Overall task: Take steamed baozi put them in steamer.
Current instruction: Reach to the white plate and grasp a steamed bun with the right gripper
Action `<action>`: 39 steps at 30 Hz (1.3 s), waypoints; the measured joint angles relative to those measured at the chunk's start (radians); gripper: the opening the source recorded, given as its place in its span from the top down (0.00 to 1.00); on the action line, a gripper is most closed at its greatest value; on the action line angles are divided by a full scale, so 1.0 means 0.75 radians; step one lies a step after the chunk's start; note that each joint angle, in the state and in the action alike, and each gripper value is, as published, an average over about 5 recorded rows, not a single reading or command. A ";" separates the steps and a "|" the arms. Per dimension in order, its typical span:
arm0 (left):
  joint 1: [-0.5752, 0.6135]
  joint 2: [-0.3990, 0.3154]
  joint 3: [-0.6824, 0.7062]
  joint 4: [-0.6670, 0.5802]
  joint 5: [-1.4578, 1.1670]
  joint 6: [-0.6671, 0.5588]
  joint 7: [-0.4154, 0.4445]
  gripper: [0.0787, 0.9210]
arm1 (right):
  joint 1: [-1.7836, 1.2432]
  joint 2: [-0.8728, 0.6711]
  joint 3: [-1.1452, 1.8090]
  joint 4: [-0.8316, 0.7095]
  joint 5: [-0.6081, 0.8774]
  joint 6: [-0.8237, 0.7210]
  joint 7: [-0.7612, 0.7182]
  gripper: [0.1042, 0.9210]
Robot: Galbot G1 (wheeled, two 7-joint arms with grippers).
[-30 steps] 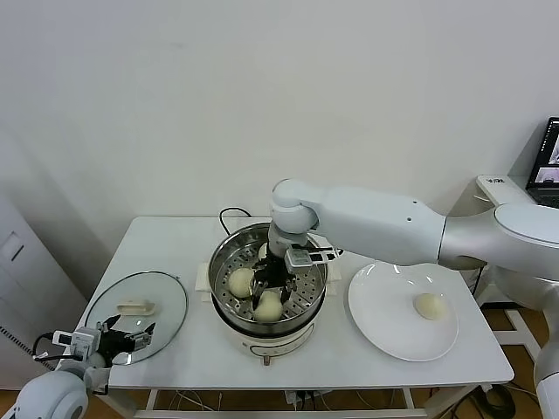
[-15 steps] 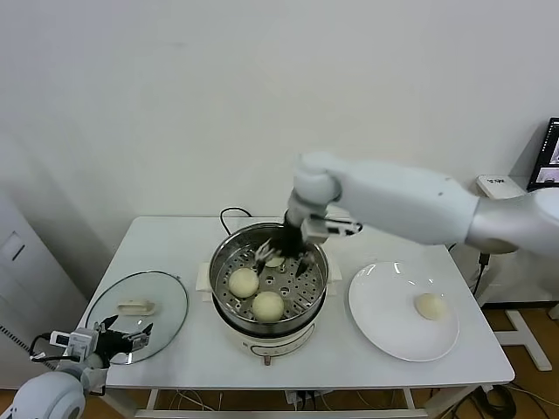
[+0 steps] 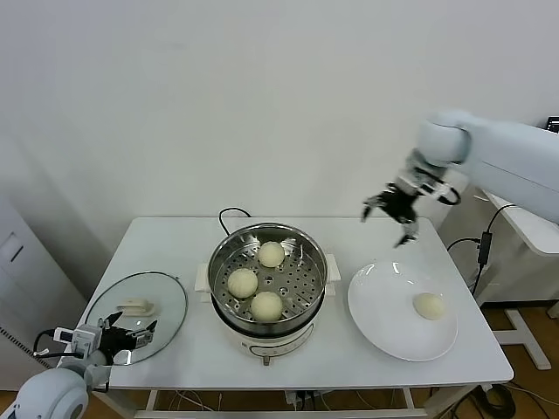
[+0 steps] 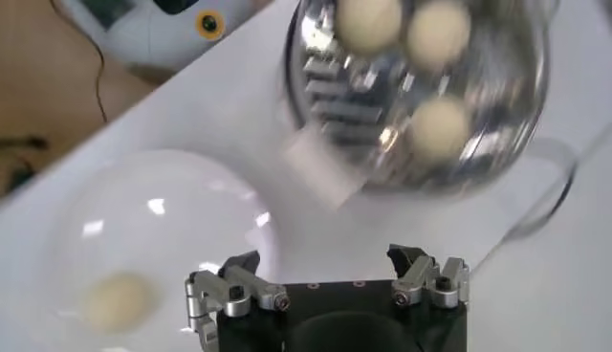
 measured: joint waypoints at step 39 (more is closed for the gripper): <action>-0.020 -0.006 0.012 0.035 -0.003 0.003 0.000 0.12 | -0.844 -0.014 0.480 -0.513 -0.313 -0.119 0.180 0.15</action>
